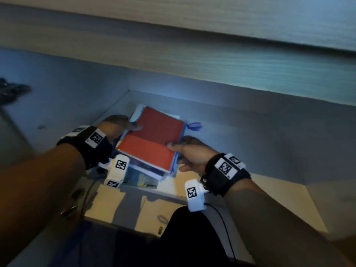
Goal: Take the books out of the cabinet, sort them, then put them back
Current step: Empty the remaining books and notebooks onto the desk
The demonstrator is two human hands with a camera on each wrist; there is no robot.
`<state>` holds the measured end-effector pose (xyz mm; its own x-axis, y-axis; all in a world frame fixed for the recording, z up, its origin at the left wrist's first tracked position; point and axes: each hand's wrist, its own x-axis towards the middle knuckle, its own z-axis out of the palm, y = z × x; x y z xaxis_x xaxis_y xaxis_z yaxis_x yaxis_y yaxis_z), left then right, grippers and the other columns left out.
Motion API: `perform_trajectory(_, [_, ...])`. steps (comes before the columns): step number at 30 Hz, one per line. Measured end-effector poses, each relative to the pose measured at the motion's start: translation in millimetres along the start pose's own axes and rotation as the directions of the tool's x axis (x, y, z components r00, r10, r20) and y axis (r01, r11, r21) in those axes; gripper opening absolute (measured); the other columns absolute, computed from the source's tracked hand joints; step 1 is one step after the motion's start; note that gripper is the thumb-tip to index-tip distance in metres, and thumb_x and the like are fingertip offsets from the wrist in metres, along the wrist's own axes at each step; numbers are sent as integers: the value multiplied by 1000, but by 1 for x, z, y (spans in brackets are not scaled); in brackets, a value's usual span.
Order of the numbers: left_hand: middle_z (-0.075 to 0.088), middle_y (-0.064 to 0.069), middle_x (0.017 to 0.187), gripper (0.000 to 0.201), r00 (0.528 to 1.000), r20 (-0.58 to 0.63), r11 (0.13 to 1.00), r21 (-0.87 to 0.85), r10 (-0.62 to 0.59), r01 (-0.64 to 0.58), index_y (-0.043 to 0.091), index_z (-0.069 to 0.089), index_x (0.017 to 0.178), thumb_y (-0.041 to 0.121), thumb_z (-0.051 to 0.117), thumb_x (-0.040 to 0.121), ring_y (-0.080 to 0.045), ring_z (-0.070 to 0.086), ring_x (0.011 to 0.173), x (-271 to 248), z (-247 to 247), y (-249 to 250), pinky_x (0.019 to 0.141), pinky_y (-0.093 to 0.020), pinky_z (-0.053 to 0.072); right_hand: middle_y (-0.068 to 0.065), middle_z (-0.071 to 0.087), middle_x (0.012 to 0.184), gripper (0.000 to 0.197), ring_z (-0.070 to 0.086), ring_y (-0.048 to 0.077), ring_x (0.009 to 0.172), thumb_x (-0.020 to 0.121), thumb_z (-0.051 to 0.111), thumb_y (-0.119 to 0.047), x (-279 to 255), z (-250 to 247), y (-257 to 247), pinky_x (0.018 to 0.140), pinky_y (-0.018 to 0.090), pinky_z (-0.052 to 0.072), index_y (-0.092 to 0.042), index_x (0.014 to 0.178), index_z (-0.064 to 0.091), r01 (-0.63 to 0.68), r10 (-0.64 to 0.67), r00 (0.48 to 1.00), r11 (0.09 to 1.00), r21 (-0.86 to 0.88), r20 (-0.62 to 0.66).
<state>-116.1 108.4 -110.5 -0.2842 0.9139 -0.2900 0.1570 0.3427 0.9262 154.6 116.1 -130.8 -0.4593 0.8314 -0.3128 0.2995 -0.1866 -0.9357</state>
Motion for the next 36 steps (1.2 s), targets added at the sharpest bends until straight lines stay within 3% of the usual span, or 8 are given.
perform_trajectory(4, [74, -14, 103, 60, 992, -123, 851, 522, 20, 47, 6, 75, 94, 53, 86, 58, -30, 70, 90, -19, -38, -19, 86, -37, 56, -17, 64, 62, 20, 52, 13, 62, 83, 74, -35, 19, 43, 5, 57, 31, 44, -24, 99, 69, 59, -58, 998, 997, -53, 28])
perform_trajectory(8, [71, -14, 117, 89, 991, -132, 680, 725, -27, 115, 12, 75, 105, 81, 56, 52, -29, 67, 102, -21, -49, -35, 92, -35, 52, 10, 77, 111, 63, 74, 32, 103, 54, 80, -48, 30, 68, 9, 96, 51, 58, -15, 107, 71, 78, -78, 997, 992, -97, -4])
perform_trajectory(11, [54, -15, 144, 92, 985, -150, 758, 633, -80, 158, 6, 54, 137, 64, 76, 69, -30, 55, 126, -19, -53, -36, 97, -30, 44, 5, 76, 111, 75, 75, 28, 101, 51, 83, -60, 41, 73, 27, 93, 51, 60, -21, 113, 66, 30, -40, 995, 994, -109, -95])
perform_trajectory(17, [72, -8, 120, 87, 936, 103, 916, 267, -336, 299, 5, 73, 111, 49, 99, 41, -30, 70, 106, -27, -78, -75, 103, -46, 49, 7, 74, 96, 25, 72, 28, 90, 87, 81, -21, -26, 104, -13, 87, 45, 58, -12, 90, 58, -114, 155, 973, 968, 225, -172])
perform_trajectory(21, [73, -13, 110, 50, 921, 215, 921, 291, -326, 258, 13, 76, 96, 38, 93, 56, -33, 68, 108, -43, -86, -104, 100, -48, 51, 9, 77, 91, 56, 74, 30, 88, 52, 86, -51, -61, 121, 2, 90, 42, 58, -10, 88, 72, -296, 337, 930, 925, 239, -151])
perform_trajectory(24, [71, -27, 112, 37, 840, 413, 933, 224, -352, 282, 10, 80, 95, 33, 90, 68, -40, 69, 105, -107, -86, -64, 98, -49, 53, 16, 80, 99, 66, 77, 35, 96, 55, 95, -43, -112, 127, -29, 93, 53, 60, -3, 104, 77, -378, 449, 886, 843, 383, -113])
perform_trajectory(27, [69, -8, 72, 21, 794, 474, 924, 223, -381, 311, 7, 72, 76, 24, 75, 89, -20, 66, 59, -166, -95, -14, 68, -27, 54, 23, 76, 111, 51, 73, 42, 104, 72, 91, -25, -165, 132, -68, 97, 59, 56, -2, 115, 75, -366, 455, 886, 805, 467, -89])
perform_trajectory(36, [65, 1, 92, 17, 824, 471, 944, 67, -315, 323, 19, 60, 87, 12, 75, 86, -10, 58, 85, -356, -167, 102, 74, -25, 38, 33, 72, 113, 28, 69, 51, 103, 89, 74, -4, -332, 189, -214, 87, 57, 60, 5, 114, 72, -295, 431, 893, 779, 553, -131])
